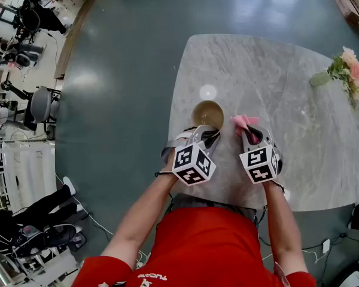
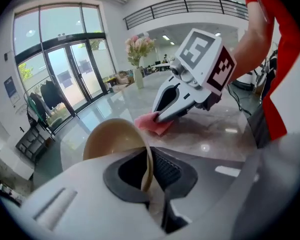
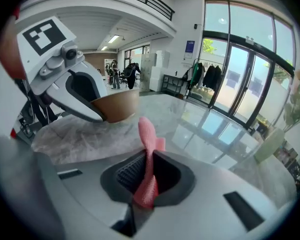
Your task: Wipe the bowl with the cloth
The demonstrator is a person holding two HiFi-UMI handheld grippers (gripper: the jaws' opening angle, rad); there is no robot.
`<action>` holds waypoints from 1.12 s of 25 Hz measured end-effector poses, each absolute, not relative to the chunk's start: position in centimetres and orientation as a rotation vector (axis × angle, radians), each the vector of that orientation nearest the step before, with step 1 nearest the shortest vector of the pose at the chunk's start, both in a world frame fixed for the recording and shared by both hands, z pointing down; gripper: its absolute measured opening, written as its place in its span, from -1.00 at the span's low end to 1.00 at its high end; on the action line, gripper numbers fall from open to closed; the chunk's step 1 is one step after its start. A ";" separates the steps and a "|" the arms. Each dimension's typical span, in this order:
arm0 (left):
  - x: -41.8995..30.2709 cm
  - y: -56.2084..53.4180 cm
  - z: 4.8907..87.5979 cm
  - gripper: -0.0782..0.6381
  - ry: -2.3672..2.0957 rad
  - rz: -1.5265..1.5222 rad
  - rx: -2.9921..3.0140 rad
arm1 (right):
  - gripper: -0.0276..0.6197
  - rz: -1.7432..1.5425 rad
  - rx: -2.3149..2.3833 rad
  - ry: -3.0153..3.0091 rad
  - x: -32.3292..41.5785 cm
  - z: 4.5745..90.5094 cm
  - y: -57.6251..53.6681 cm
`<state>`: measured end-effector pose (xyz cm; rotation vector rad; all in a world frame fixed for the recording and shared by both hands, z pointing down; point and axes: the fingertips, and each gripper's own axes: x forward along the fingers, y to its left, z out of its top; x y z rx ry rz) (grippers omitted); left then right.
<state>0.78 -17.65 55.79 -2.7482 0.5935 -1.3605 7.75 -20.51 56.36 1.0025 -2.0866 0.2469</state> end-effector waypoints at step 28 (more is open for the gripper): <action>1.4 -12.6 37.9 -0.72 0.541 -0.109 -3.338 | -0.85 0.107 0.986 -2.805 1.9 32.6 -13.9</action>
